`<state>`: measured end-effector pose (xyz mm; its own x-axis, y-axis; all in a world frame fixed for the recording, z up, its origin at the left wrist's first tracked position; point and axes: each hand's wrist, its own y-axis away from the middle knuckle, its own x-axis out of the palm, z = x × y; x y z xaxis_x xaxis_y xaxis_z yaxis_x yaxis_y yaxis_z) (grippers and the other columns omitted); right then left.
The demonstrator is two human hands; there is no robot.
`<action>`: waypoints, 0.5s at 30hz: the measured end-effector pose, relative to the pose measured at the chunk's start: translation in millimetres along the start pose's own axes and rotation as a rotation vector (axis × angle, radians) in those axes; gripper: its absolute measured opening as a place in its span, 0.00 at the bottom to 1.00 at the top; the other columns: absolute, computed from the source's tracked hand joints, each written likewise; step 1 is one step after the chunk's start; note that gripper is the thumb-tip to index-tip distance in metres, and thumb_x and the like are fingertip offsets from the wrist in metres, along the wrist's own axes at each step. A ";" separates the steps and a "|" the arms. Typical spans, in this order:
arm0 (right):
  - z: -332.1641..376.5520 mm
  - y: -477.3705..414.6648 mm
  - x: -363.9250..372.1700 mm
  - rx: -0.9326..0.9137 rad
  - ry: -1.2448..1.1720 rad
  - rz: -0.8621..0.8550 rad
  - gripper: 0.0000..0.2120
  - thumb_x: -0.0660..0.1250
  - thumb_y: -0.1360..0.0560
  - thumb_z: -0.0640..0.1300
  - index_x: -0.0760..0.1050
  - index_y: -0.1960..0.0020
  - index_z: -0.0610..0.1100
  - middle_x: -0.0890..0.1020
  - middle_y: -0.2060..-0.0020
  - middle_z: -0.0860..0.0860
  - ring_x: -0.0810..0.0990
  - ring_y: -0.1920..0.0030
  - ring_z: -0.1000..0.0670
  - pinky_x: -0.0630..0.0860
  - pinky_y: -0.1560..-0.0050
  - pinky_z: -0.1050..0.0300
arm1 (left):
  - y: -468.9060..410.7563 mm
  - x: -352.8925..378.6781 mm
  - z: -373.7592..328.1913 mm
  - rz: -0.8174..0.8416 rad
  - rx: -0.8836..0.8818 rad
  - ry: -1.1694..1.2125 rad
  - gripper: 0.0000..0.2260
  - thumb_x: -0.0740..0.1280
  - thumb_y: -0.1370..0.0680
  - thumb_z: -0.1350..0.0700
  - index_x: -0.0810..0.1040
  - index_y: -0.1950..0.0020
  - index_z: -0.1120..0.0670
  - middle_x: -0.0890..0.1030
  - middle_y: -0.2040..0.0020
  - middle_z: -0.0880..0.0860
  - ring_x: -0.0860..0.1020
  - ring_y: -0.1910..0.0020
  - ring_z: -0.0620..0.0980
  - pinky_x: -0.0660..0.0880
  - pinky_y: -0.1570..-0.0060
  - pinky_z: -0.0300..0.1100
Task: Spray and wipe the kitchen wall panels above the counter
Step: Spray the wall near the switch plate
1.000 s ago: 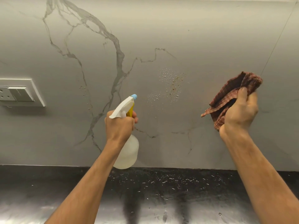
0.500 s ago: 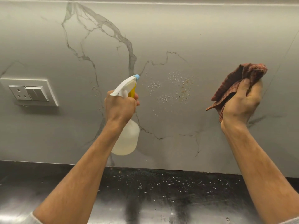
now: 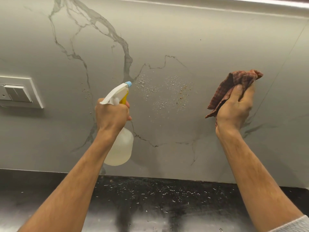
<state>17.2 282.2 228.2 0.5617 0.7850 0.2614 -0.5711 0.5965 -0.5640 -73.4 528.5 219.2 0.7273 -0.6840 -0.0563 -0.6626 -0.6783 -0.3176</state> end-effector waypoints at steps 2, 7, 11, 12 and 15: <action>-1.7 -2.0 0.9 -0.001 0.028 0.011 0.21 0.54 0.14 0.44 0.63 0.22 0.41 0.80 0.50 0.57 0.77 0.53 0.72 0.73 0.53 0.76 | 0.5 0.6 3.7 0.041 -0.002 0.023 0.11 0.61 0.40 0.69 0.79 0.68 0.56 0.79 0.73 0.49 0.83 0.71 0.50 0.82 0.61 0.53; -3.1 -2.5 5.2 0.014 0.132 0.048 0.26 0.52 0.14 0.50 0.54 0.18 0.45 0.61 0.20 0.47 0.59 0.21 0.48 0.59 0.22 0.51 | -4.9 0.8 9.6 -0.050 -0.049 -0.002 0.10 0.61 0.42 0.69 0.78 0.67 0.59 0.78 0.73 0.51 0.77 0.78 0.44 0.81 0.67 0.48; -10.4 -3.7 3.5 -0.005 0.198 0.078 0.25 0.52 0.14 0.49 0.52 0.18 0.46 0.59 0.20 0.47 0.50 0.19 0.50 0.56 0.22 0.52 | -4.0 -7.9 10.8 -0.039 -0.038 0.059 0.11 0.61 0.42 0.70 0.79 0.69 0.56 0.79 0.72 0.48 0.81 0.73 0.48 0.79 0.67 0.43; -12.3 -4.8 3.1 -0.009 0.203 0.085 0.26 0.52 0.14 0.50 0.52 0.18 0.46 0.60 0.20 0.46 0.50 0.19 0.50 0.56 0.22 0.52 | -4.1 -11.8 9.4 -0.043 -0.030 0.062 0.11 0.61 0.42 0.69 0.78 0.70 0.56 0.79 0.73 0.48 0.82 0.72 0.49 0.79 0.66 0.43; -16.3 -7.7 5.9 -0.011 0.220 0.088 0.26 0.51 0.14 0.50 0.51 0.18 0.46 0.60 0.20 0.46 0.49 0.19 0.49 0.52 0.21 0.57 | -17.6 -26.5 3.8 -0.167 -0.051 0.057 0.12 0.61 0.41 0.68 0.80 0.64 0.60 0.77 0.72 0.53 0.78 0.77 0.48 0.79 0.70 0.43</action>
<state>34.6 279.5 221.3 0.6273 0.7780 0.0345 -0.6179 0.5241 -0.5860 -80.3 559.5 222.6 0.8178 -0.5736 0.0472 -0.5425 -0.7956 -0.2698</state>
